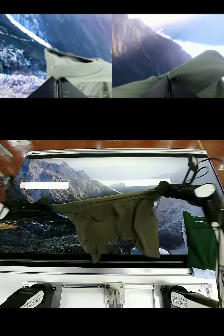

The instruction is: Fold the shirts.

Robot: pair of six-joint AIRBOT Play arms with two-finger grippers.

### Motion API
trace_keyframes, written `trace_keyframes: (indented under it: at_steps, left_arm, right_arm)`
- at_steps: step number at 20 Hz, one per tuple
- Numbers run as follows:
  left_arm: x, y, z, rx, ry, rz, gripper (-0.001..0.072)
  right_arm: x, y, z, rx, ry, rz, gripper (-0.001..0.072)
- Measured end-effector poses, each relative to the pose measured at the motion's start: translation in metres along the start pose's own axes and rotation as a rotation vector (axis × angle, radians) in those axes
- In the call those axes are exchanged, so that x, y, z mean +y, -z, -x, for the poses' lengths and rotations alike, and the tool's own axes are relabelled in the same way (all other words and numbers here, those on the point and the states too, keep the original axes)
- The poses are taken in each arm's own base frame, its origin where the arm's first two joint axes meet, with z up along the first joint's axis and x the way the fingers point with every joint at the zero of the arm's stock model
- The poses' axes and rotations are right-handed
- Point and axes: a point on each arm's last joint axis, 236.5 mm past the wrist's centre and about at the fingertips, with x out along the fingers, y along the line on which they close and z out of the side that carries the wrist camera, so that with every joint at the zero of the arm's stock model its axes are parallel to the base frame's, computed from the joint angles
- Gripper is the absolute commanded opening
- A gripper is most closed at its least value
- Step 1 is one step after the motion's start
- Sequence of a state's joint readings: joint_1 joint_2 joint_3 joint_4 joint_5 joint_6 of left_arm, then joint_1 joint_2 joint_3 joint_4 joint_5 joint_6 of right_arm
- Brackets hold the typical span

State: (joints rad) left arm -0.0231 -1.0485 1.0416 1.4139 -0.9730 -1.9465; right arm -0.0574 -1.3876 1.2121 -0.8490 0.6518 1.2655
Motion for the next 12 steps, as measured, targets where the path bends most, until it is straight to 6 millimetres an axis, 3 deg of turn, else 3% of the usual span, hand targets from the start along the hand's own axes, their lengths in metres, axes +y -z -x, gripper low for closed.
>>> trace_keyframes:
  at_steps: [4, 5, 6, 7, 8, 10, 12]
  left_arm:
    - [0.008, 0.026, -0.081, 0.160, 0.000, 0.048, 0.0048]
    - [0.006, 0.034, -0.096, 0.193, 0.012, 0.063, 0.0121]
    - [0.004, 0.041, -0.108, 0.221, 0.024, 0.078, 0.0335]
    - [0.005, 0.047, -0.117, 0.242, 0.023, 0.083, 0.0543]
    - [0.004, 0.047, -0.122, 0.253, 0.038, 0.109, 0.0598]
    - [0.004, 0.045, -0.120, 0.287, 0.062, 0.124, 0.0598]
    - [0.019, 0.030, -0.107, 0.306, 0.067, 0.113, 0.0596]
  right_arm:
    - [-0.021, 0.016, -0.058, -0.027, 0.042, -0.044, 0.0061]
    - [-0.024, 0.021, -0.066, -0.023, 0.049, -0.050, 0.0082]
    - [-0.025, 0.023, -0.071, -0.024, 0.053, -0.055, 0.0240]
    - [-0.028, 0.021, -0.073, -0.037, 0.060, -0.055, 0.0507]
    - [-0.029, 0.020, -0.071, -0.041, 0.060, -0.062, 0.0626]
    - [-0.022, 0.013, -0.057, -0.038, 0.039, -0.055, 0.0625]
    - [-0.027, -0.001, -0.027, -0.039, 0.047, -0.012, 0.0624]
